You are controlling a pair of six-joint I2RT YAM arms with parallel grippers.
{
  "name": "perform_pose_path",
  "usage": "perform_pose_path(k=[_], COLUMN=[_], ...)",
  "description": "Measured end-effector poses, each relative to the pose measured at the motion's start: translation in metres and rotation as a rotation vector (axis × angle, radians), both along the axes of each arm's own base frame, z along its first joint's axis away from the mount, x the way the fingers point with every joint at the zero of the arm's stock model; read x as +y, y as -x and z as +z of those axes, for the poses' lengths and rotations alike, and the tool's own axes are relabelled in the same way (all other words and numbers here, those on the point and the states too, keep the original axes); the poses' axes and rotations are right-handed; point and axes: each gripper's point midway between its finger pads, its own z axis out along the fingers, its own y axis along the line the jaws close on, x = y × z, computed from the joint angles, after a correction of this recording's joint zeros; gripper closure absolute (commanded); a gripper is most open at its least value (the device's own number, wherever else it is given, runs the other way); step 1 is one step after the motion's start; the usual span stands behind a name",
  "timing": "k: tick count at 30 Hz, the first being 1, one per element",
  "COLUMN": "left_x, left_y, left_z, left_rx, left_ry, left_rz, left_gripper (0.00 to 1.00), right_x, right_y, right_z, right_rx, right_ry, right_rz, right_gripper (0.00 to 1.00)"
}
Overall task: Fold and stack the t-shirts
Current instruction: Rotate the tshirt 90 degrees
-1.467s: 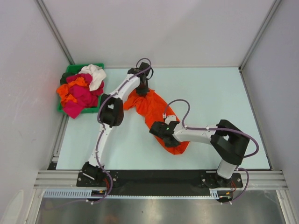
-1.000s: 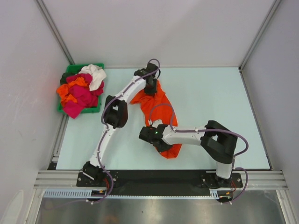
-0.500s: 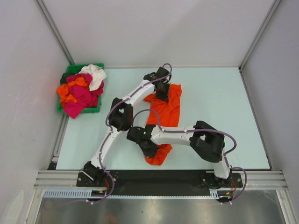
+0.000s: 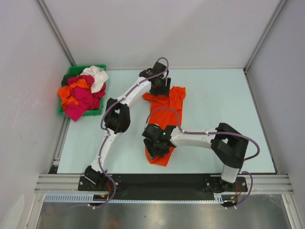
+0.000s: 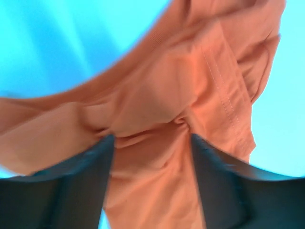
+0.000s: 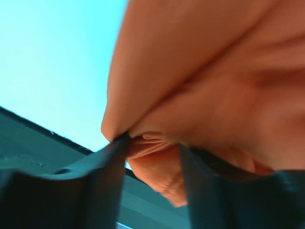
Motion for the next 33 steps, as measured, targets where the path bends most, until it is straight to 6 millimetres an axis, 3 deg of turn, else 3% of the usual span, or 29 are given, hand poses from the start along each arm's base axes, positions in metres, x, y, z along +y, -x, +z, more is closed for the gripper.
perform_pose_path(k=[5,7,12,14,16,17,18,22,23,26,28,33], left_x=[0.017,0.022,0.027,0.031,0.034,0.036,0.038,0.047,0.049,0.053,0.051,0.047], left_y=[-0.018,-0.023,-0.019,-0.014,-0.008,-0.005,-0.002,0.016,0.021,0.029,0.027,0.021], left_z=[0.051,0.077,0.122,0.128,0.123,0.117,0.108,0.06,0.051,0.034,0.032,0.025], left_rx=[-0.104,-0.159,-0.239,-0.244,-0.235,-0.221,-0.204,-0.107,-0.085,-0.043,-0.048,-0.05], left_ry=[0.022,0.033,0.066,0.065,0.062,0.054,0.044,-0.007,-0.019,-0.04,-0.033,-0.027], left_rz=[0.069,0.089,0.103,0.108,0.112,0.113,0.113,0.123,0.123,0.129,0.134,0.139], left_gripper=[0.12,0.11,0.14,0.2,0.25,0.28,0.35,0.46,0.54,0.71,0.75,0.76], right_x=[-0.014,-0.018,-0.023,-0.029,-0.042,-0.053,-0.064,-0.113,-0.121,-0.135,-0.135,-0.137], right_y=[-0.031,-0.046,-0.087,-0.104,-0.124,-0.138,-0.152,-0.216,-0.229,-0.274,-0.296,-0.318], right_z=[0.023,0.036,0.076,0.091,0.101,0.104,0.107,0.106,0.105,0.09,0.072,0.022], right_rx=[-0.086,-0.125,-0.223,-0.266,-0.301,-0.317,-0.334,-0.382,-0.391,-0.399,-0.386,-0.328], right_ry=[-0.028,-0.042,-0.082,-0.098,-0.103,-0.098,-0.092,-0.035,-0.023,0.015,0.037,0.099], right_rz=[-0.08,-0.112,-0.18,-0.222,-0.279,-0.317,-0.362,-0.544,-0.57,-0.641,-0.661,-0.666], right_gripper=[0.06,0.02,0.04,0.15,0.33,0.52,0.6,0.9,0.99,1.0,1.0,1.0])
